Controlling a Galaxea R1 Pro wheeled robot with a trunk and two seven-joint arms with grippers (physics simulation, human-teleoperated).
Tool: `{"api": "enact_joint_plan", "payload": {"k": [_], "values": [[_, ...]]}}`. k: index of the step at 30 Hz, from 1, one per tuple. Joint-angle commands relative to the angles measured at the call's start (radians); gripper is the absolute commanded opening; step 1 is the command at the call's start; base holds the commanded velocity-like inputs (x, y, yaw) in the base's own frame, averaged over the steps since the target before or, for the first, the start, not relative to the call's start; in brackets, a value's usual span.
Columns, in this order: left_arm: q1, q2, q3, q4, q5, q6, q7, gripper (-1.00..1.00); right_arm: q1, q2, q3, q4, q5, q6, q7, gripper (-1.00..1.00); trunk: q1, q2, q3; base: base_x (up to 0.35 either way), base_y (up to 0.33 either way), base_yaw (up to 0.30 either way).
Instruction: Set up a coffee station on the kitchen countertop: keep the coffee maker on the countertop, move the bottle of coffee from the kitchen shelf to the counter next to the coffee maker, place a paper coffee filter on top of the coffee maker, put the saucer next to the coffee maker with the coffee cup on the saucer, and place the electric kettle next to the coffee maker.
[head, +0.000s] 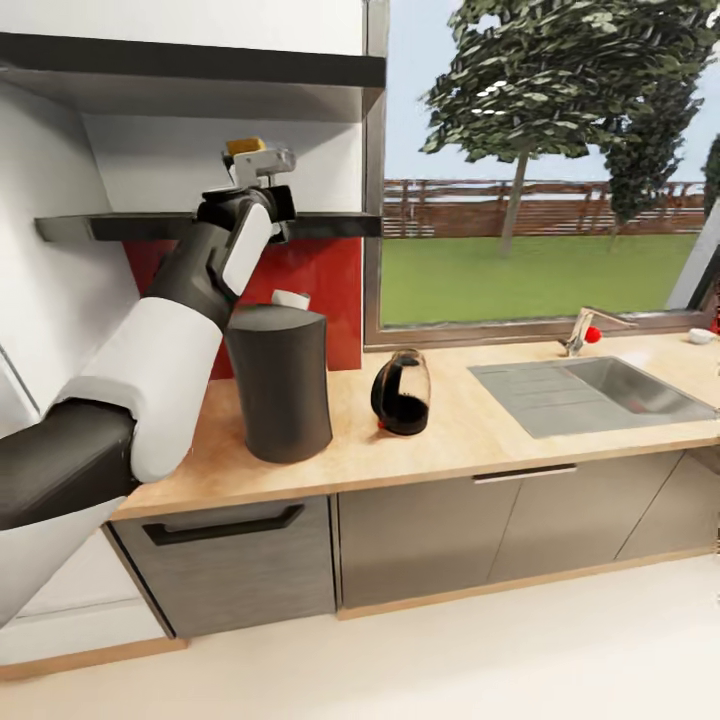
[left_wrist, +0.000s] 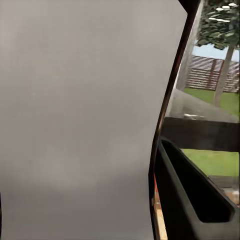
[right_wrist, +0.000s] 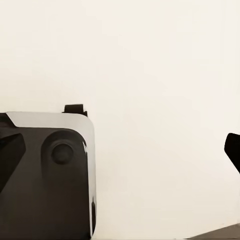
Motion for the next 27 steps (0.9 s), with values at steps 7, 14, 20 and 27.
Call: {"api": "enact_joint_plan", "payload": {"k": [7,14,20,27], "values": [[0.054,-0.002,-0.039,-0.079,0.007,0.056,-0.033,-1.0,-0.001,0.0,0.009,0.0,-0.009,-0.002,-0.003,1.0,0.0,-0.002,-0.002,-0.338,0.0,0.0],[0.143,0.003,-0.065,-0.252,0.006,0.161,-0.198,-1.0,-0.001,0.0,0.009,0.0,-0.009,-0.002,-0.003,1.0,0.0,-0.002,-0.002,-0.225,0.0,0.0],[0.269,0.006,-0.069,-0.42,0.002,0.231,-0.236,-1.0,-0.001,0.0,0.009,0.0,-0.009,-0.002,-0.003,1.0,0.0,-0.002,-0.002,-0.036,0.0,0.0],[0.472,0.062,-0.064,-0.607,-0.005,0.248,-0.235,-1.0,-0.001,0.0,0.009,0.0,-0.01,-0.002,-0.003,1.0,0.0,-0.002,-0.002,-0.002,0.0,0.0]]}}
